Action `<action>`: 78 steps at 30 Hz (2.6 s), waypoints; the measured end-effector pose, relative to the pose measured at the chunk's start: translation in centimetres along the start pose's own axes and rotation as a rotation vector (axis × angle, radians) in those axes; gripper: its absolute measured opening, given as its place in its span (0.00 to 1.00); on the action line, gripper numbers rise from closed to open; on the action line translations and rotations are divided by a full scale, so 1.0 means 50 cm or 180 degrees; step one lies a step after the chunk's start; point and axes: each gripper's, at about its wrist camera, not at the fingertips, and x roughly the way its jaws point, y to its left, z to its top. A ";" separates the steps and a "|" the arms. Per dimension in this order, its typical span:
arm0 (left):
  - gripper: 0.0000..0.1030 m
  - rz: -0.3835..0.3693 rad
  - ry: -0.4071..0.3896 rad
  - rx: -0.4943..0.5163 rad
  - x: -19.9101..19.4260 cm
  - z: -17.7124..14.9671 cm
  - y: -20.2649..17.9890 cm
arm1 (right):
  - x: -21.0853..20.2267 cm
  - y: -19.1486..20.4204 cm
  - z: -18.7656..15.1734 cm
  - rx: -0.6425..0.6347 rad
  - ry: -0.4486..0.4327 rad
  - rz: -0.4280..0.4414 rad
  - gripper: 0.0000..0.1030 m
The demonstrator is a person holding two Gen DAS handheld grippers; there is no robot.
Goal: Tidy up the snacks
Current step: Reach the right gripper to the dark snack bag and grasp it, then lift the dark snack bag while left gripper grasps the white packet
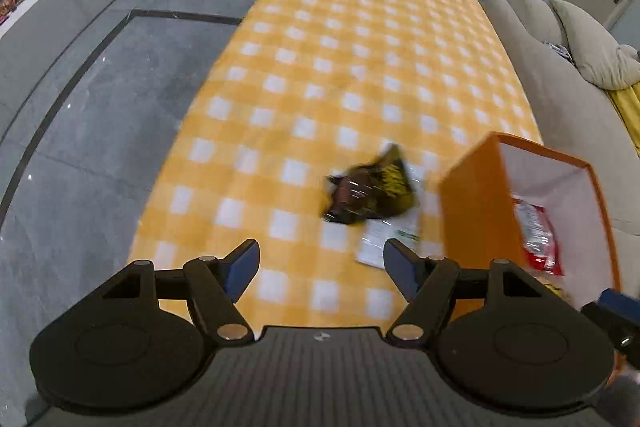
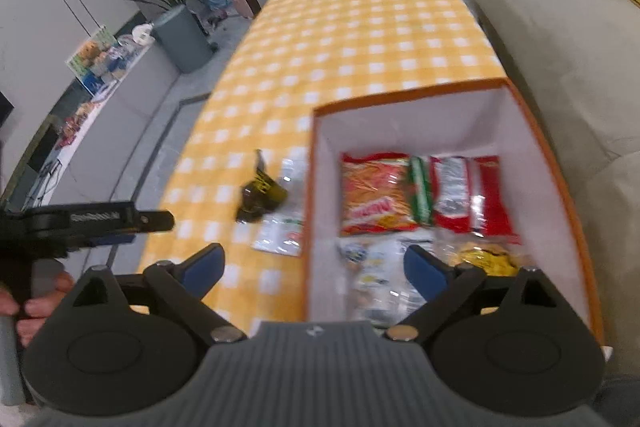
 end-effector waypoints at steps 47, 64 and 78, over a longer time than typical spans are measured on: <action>0.81 -0.0209 0.0279 -0.0101 0.209 -0.009 0.139 | 0.544 0.252 0.090 -0.1465 0.0762 -0.0615 0.63; 0.84 -0.0274 0.0308 -0.0139 0.206 -0.016 0.137 | 0.481 0.205 0.076 -0.0752 0.0880 -0.0304 0.70; 0.85 -0.0301 0.0284 -0.0145 0.204 -0.020 0.139 | 0.457 0.197 0.045 -0.0844 0.0650 -0.0279 0.40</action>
